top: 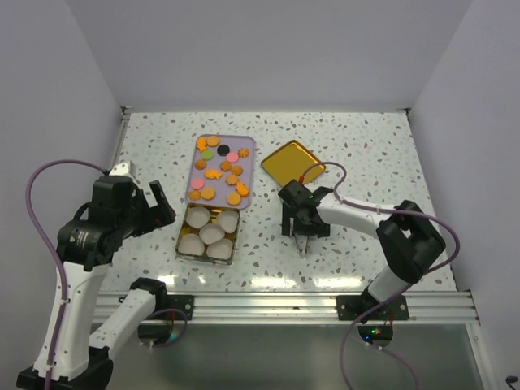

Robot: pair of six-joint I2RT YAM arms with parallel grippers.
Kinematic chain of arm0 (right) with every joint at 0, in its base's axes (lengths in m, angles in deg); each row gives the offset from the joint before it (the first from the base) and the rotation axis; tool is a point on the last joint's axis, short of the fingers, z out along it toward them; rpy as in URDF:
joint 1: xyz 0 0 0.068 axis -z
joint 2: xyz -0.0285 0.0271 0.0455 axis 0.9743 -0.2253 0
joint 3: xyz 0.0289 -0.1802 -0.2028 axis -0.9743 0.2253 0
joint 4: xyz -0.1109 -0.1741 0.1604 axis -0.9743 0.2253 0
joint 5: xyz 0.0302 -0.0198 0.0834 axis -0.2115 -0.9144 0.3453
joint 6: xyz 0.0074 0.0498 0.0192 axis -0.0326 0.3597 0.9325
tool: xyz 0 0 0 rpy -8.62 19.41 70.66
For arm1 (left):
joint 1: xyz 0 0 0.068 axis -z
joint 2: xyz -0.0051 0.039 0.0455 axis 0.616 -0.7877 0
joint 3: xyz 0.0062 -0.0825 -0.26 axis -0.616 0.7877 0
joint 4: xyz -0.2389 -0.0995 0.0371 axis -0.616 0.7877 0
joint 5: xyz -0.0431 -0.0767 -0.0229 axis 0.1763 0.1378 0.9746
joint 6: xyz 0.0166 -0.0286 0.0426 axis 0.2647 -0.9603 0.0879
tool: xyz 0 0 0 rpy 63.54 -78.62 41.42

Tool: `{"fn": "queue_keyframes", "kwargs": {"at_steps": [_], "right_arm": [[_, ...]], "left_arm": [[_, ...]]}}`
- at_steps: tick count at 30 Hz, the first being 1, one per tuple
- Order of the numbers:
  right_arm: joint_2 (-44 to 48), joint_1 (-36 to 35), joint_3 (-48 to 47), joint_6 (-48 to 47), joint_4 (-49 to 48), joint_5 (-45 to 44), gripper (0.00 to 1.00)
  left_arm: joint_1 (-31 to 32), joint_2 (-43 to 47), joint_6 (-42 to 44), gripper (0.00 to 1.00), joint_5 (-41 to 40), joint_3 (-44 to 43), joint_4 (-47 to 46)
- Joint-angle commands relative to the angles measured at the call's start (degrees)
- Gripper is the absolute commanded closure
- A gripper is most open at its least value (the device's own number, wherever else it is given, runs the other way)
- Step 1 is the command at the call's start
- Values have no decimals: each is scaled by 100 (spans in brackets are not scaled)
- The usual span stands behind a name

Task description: Pack the cookies

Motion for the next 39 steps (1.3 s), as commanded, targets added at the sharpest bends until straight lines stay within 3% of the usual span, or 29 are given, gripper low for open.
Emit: {"fn": "queue_keyframes", "kwargs": {"at_steps": [1, 6, 9, 13, 14, 17, 18, 28, 39], "right_arm": [[71, 252, 193, -211, -694, 317, 1], [-334, 261, -26, -423, -852, 503, 1], [-492, 261, -88, -493, -852, 511, 7], [-527, 261, -27, -520, -870, 476, 27], [-510, 261, -9, -511, -835, 459, 37], [-466, 261, -114, -537, -651, 389, 54], [-422, 253, -167, -589, -581, 345, 56], [578, -98, -1124, -713, 729, 423, 59], [984, -485, -2487, -581, 1599, 1153, 59]], "left_arm": [[20, -90, -31, 0, -48, 74, -149], [20, -196, -66, 0, -57, 153, -246], [20, -257, -84, 0, -48, 206, -281], [20, -292, -75, 0, -83, 233, -299], [20, -293, -75, 0, -92, 232, -308], [20, -328, -31, 0, -118, 189, -325], [20, -328, -14, 0, -136, 154, -317], [20, -363, 136, 0, 223, -110, -659], [20, -266, 39, 0, 1050, 338, -1485]]}}
